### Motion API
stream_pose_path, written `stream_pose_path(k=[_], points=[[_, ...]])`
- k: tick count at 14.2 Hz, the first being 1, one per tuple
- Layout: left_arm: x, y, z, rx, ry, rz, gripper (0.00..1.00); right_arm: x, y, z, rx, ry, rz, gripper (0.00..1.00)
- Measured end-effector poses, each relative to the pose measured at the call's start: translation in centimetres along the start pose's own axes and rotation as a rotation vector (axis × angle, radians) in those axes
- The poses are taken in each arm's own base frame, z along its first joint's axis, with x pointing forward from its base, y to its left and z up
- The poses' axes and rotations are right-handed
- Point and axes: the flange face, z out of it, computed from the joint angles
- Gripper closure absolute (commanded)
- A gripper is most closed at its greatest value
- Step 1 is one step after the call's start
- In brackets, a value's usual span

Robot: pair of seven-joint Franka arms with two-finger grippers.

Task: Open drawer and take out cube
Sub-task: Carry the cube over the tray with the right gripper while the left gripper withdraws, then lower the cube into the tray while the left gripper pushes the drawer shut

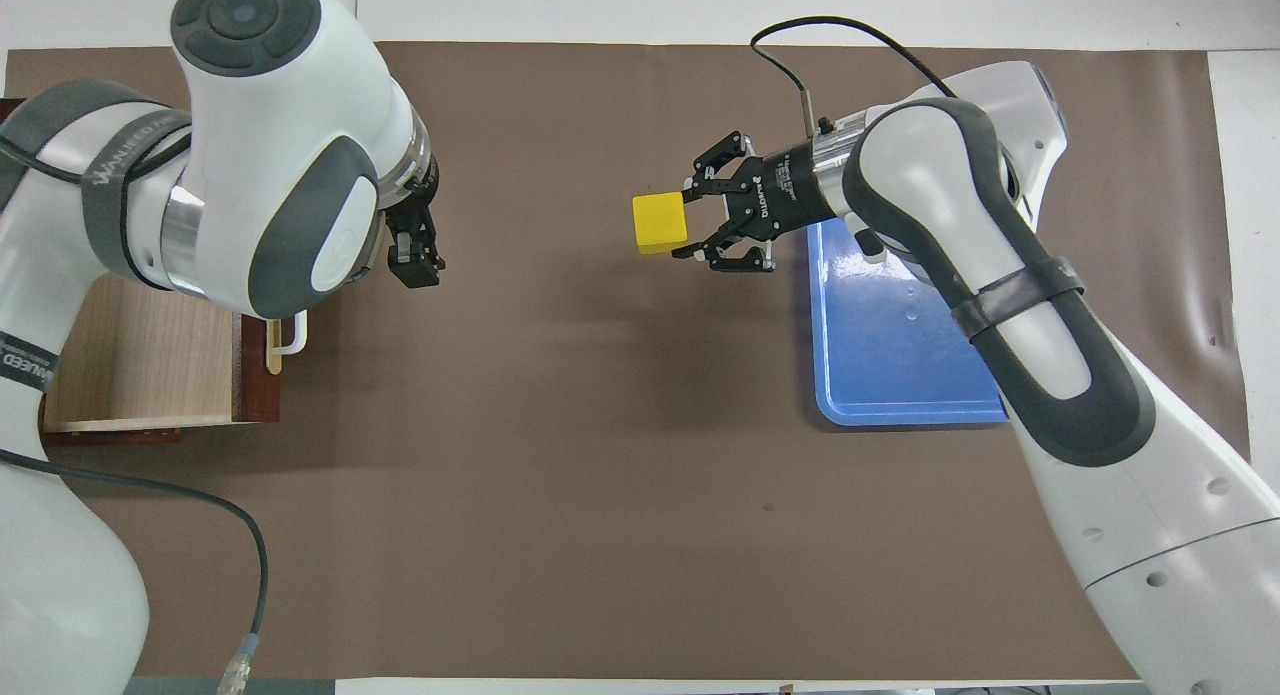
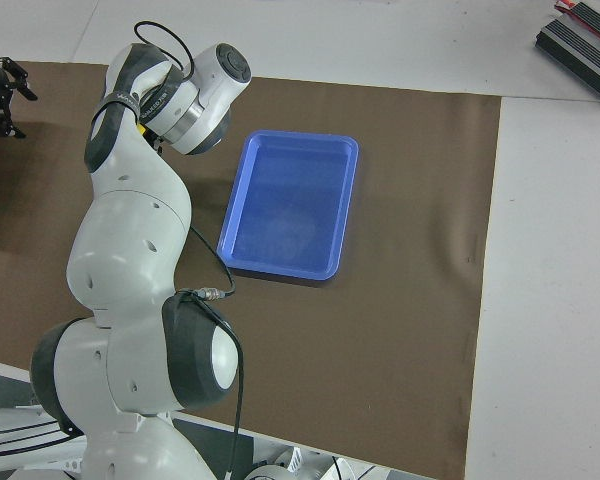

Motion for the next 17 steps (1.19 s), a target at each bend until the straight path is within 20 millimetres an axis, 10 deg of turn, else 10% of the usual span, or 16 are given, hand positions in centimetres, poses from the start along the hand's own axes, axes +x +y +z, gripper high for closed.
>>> stream_pose_path(k=[8, 17], points=[[13.2, 1.5, 3.5, 0.069, 0.013, 0.037, 0.0, 12.3, 2.5, -10.4, 0.012, -0.042, -0.061, 1.0], [16.0, 0.6, 5.4, 0.061, 0.02, 0.055, 0.0, 23.0, 8.4, -17.1, 0.029, 0.002, -0.031, 1.0]])
